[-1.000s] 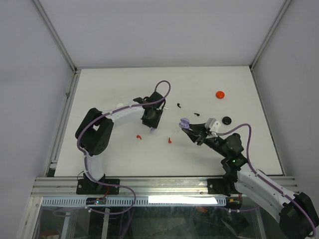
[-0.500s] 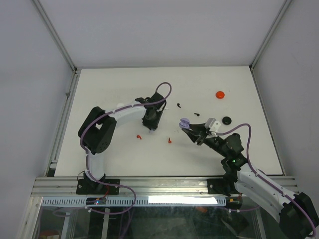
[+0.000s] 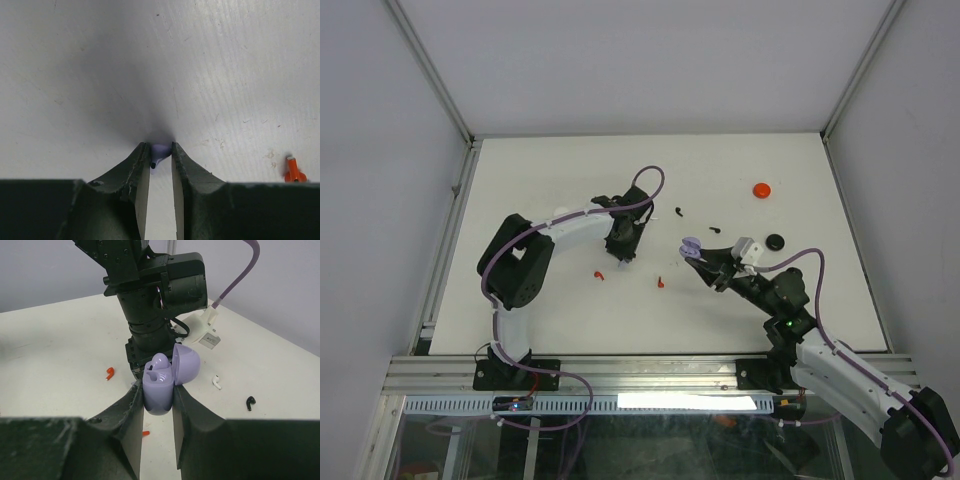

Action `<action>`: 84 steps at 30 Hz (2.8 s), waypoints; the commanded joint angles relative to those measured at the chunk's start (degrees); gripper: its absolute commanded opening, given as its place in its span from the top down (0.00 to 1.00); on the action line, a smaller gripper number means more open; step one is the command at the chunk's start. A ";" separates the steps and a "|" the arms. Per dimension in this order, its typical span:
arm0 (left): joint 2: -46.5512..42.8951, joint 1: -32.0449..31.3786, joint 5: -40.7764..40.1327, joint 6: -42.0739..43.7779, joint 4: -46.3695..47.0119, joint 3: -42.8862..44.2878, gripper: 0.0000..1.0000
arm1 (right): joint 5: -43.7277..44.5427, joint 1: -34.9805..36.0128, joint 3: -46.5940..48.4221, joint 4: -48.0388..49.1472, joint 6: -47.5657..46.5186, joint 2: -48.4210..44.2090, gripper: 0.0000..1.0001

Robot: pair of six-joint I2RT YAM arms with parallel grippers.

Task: Insert the wireless bluetooth earbuds into the charging case
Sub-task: Pick up the earbud from the center of the board, then place the earbud in the charging case.

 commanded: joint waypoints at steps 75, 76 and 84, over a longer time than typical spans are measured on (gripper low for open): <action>-39.07 -19.08 6.27 3.74 49.65 -13.33 0.87 | -0.87 0.20 5.73 31.78 6.24 12.69 1.00; -39.16 -19.08 6.16 4.04 49.72 -13.38 0.87 | -0.88 0.25 5.65 31.90 6.32 12.60 1.00; -40.19 -19.11 5.56 5.54 50.35 -13.56 0.87 | -1.40 0.19 5.32 31.62 6.43 11.64 1.00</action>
